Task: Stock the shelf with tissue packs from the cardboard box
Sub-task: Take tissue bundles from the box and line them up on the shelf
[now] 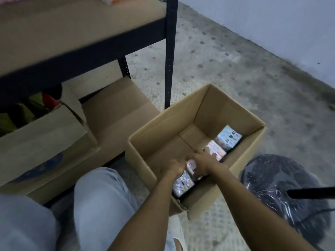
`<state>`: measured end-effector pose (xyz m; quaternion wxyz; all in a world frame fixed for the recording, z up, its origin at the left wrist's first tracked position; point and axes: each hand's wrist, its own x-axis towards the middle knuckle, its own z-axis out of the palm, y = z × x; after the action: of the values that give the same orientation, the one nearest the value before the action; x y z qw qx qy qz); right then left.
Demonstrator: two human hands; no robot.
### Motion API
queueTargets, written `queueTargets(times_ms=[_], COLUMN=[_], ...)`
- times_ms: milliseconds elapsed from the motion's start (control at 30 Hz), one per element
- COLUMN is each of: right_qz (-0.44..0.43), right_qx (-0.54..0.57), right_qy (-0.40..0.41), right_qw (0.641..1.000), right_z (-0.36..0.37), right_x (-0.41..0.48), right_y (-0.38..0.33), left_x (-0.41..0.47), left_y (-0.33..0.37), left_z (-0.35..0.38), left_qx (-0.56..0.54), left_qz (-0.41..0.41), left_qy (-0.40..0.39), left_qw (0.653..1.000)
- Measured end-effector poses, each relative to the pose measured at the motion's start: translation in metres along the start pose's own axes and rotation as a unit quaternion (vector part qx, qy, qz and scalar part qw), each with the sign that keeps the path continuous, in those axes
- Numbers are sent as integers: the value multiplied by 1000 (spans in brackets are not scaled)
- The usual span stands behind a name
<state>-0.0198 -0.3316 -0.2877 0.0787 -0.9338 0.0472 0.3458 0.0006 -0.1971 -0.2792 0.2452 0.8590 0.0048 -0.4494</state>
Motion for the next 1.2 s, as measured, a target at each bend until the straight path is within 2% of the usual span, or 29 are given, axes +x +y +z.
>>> queueTargets(times_ms=[133, 333, 533, 867, 1200], right_qz=[3, 12, -12, 17, 14], right_qx=[-27, -86, -88, -29, 107], right_qy=[28, 57, 69, 90, 183], right_qw=[999, 995, 994, 995, 977], right_z=[4, 7, 2, -12, -39], right_x=[6, 18, 22, 4, -29], right_y=[1, 8, 9, 7, -2], left_x=[13, 22, 26, 14, -34], left_y=[-2, -8, -8, -2, 6], left_z=[16, 33, 28, 4, -47], left_qx=[-29, -44, -58, -91, -8], left_qz=[-15, -48, -57, -43, 50], left_qy=[-7, 41, 52, 72, 134], left_qw=[999, 997, 995, 992, 990])
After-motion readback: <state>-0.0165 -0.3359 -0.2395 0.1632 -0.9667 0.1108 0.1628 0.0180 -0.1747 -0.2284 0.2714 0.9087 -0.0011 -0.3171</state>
